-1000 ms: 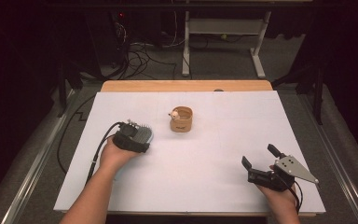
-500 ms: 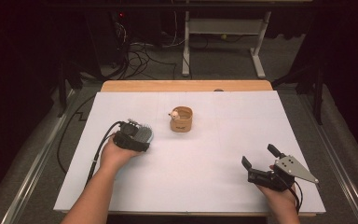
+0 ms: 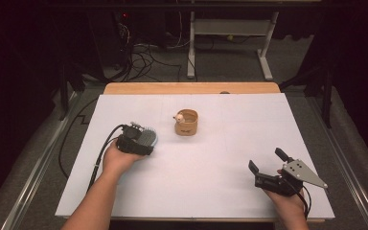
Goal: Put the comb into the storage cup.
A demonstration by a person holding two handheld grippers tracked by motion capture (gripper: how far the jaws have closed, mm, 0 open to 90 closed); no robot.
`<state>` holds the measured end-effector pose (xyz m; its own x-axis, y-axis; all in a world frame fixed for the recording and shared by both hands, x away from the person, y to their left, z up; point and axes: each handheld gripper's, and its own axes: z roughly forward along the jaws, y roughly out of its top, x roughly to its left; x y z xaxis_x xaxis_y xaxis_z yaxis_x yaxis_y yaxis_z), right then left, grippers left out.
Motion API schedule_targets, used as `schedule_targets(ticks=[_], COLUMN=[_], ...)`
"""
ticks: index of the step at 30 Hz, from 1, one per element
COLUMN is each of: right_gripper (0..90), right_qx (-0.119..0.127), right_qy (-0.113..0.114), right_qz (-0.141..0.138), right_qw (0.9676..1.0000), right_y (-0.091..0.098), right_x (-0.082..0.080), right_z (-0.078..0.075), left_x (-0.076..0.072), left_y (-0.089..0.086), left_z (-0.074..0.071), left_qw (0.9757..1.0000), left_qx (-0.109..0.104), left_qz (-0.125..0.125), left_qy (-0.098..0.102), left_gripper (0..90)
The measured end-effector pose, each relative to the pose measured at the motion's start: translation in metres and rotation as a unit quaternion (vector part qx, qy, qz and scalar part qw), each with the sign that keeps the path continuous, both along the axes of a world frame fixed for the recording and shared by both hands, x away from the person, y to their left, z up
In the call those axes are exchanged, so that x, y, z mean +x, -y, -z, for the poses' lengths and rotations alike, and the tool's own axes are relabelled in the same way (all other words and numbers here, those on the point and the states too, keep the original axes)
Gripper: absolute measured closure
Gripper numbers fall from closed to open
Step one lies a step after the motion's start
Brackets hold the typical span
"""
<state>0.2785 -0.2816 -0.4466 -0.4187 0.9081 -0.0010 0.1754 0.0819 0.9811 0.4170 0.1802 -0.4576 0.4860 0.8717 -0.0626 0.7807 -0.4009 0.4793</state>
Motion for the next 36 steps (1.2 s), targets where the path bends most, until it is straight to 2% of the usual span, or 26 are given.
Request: schedule_targets(ticks=[2,6,25,32,36], right_gripper=[0.5,0.5,0.5,0.6,0.5], right_qx=[0.001,0.001,0.000,0.000,0.001], right_qy=[0.000,-0.001,0.001,0.001,0.002], right_qz=[0.001,0.002,0.003,0.003,0.003], right_qw=[1.0000,1.0000,1.0000,1.0000,1.0000], right_y=[0.000,0.001,0.001,0.000,0.000], right_x=[0.000,0.000,0.000,-0.001,0.000], right_z=[0.000,0.000,0.000,0.000,0.000], left_x=[0.000,-0.001,-0.010,-0.015,-0.019], left_y=[-0.001,-0.005,-0.010,-0.012,-0.015], left_z=[-0.001,-0.005,-0.020,-0.025,-0.028], left_qw=[1.0000,0.9999,0.9989,0.9978,0.9961], left_qx=[-0.005,-0.011,-0.026,-0.039,-0.054], left_qz=[-0.001,-0.004,0.000,0.005,0.004], left_qy=[-0.001,0.009,0.038,0.054,0.070], left_gripper=[20.9,20.9,21.0,21.0,21.0])
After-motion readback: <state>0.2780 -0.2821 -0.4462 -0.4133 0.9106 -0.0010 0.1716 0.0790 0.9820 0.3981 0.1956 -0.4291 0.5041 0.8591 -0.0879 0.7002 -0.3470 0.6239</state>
